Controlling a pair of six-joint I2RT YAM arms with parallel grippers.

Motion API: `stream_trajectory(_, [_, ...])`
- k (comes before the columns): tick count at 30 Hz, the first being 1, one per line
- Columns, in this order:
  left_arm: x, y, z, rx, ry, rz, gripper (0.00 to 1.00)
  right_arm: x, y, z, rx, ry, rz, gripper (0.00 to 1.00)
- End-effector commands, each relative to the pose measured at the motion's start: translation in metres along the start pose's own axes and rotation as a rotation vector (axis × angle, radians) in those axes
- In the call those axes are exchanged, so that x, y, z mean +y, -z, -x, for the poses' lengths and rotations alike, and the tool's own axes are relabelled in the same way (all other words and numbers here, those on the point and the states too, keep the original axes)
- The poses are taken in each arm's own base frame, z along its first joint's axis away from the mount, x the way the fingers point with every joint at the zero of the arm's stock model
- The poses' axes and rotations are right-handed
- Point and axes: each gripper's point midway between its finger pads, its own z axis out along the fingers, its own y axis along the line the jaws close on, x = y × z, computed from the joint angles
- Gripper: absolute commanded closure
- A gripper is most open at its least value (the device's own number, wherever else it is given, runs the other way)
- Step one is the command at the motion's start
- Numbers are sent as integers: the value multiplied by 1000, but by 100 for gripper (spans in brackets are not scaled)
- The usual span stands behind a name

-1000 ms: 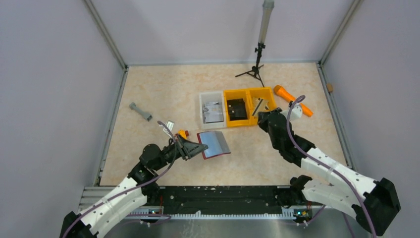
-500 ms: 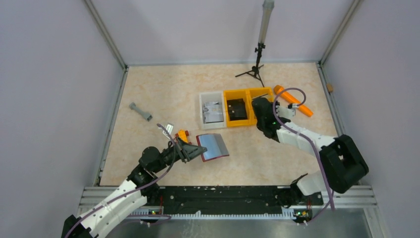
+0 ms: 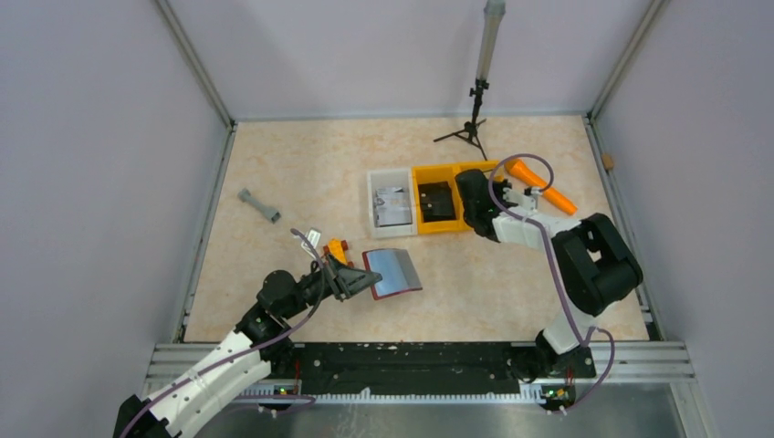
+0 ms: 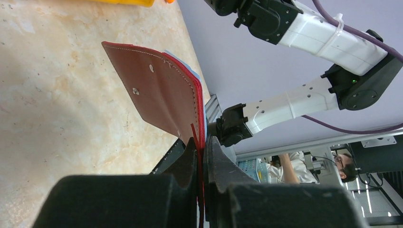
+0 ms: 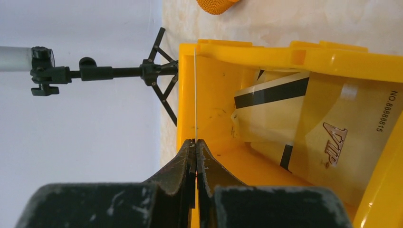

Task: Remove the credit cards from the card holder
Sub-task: Place the credit card in the storage box.

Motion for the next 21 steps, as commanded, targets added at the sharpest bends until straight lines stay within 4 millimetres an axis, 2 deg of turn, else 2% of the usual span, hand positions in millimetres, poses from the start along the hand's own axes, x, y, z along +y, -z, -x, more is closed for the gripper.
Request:
stream_trajectory(1, [-17,0,6,-16,-38,-71,100,36,-5,10,-44,-95,61,100])
stream_trajectory(2, [-17,0,6,-15,-38,-71,100,23,-13,5,-51,-70,39,100])
stream_trajectory(3, [-17,0,6,-15,-37,-69,100,19,-15,3,-47,-70,33,100])
stream_trajectory(6, [-17,-1,6,-15,-39,-67,100,17,-17,-3,-23,-79,46,73])
stream_trajectory(9, [-19,-1,6,-12,-39,-70,100,17,-15,-5,-2,-80,44,58])
stream_trajectory(14, [-20,-2,7,-15,-38,-71,100,40,4,4,12,-68,46,53])
stream_trajectory(17, [-19,-2,8,-18,-38,-66,100,46,18,11,42,-28,20,51])
stream_trajectory(19, [-21,-2,9,-18,-40,-66,100,58,30,9,99,82,54,50])
stream_trajectory(21, [-23,-2,9,-20,-42,-69,100,72,47,-3,212,273,141,50])
